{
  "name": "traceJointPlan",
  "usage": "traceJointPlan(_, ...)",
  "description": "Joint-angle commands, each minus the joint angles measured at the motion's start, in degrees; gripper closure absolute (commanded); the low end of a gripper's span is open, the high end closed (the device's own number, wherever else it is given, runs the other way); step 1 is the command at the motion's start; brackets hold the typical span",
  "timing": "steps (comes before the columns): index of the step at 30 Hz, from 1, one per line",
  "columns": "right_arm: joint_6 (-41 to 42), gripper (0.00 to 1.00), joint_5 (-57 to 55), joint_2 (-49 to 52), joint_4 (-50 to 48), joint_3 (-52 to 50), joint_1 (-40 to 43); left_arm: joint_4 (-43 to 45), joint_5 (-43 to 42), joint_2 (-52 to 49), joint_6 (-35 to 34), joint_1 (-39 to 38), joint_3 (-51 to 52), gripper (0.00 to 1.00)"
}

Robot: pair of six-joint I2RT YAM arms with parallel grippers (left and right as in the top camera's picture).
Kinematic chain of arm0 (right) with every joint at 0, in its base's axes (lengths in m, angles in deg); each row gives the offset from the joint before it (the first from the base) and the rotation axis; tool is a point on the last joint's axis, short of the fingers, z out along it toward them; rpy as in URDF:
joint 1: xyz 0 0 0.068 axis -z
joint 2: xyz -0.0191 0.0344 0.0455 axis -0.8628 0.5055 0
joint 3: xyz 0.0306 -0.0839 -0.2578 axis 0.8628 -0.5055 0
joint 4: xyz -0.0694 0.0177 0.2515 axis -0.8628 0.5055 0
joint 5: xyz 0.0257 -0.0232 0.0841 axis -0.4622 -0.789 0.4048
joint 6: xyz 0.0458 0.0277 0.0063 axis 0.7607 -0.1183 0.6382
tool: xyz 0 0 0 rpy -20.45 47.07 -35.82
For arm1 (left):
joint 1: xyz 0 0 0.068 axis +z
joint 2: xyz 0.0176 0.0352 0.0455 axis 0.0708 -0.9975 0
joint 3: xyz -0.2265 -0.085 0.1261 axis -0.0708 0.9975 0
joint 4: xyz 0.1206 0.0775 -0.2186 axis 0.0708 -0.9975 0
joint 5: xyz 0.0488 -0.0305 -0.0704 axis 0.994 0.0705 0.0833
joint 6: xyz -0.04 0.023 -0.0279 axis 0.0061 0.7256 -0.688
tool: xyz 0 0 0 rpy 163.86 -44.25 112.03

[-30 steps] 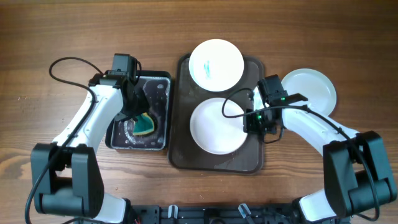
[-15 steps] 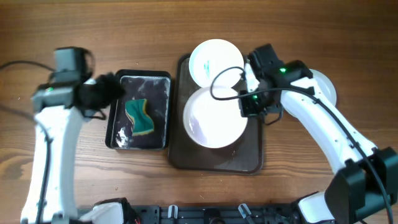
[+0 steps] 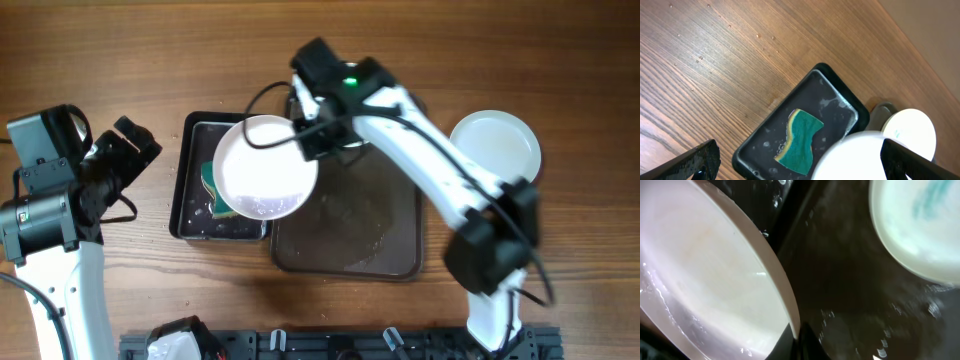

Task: Clean dirty plates on tray and stack at the side
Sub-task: 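Lift the plate over the sink tray and rinse it with the right gripper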

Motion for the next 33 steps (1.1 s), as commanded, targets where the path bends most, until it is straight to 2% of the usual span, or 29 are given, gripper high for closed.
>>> traceJointPlan(1, 2.05, 0.96, -3.74, 3.10, -4.09, 4.13, -2.19, 0.11, -0.70, -0.02, 0.26, 0.37, -1.05, 0.00)
traceJointPlan(7, 3.98, 0.96, -25.20, 2.14, -10.56, 4.13, -7.13, 0.11, -0.70, -0.13, 0.26, 0.37, -1.05, 0.00)
traceJointPlan(8, 3.98, 0.96, -33.11, 1.79, -11.39, 4.13, -9.18, 0.11, -0.70, -0.13, 0.26, 0.37, -1.05, 0.00)
traceJointPlan(16, 2.21, 0.96, -60.46, 0.66, -13.79, 4.15, -16.87, 0.11, -0.70, -0.13, 0.26, 0.37, -1.07, 0.00)
traceJointPlan(18, -0.22, 0.96, -62.58, 0.22, -14.53, 4.15, -18.14, 0.11, -0.70, -0.13, 0.26, 0.37, -1.07, 0.00)
traceJointPlan(26, -0.79, 0.96, -67.25, -3.67, -14.71, 4.15, -21.86, 0.11, -0.70, -0.13, 0.26, 0.37, -1.05, 0.00)
traceJointPlan(29, -4.90, 0.96, -69.16, -4.81, -16.39, 4.15, -23.08, 0.11, -0.70, -0.13, 0.26, 0.37, -1.07, 0.00)
traceJointPlan(33, -6.38, 0.96, -73.59, -4.81, -16.68, 4.13, -24.74, 0.11, -0.70, -0.13, 0.24, 0.37, -1.07, 0.00)
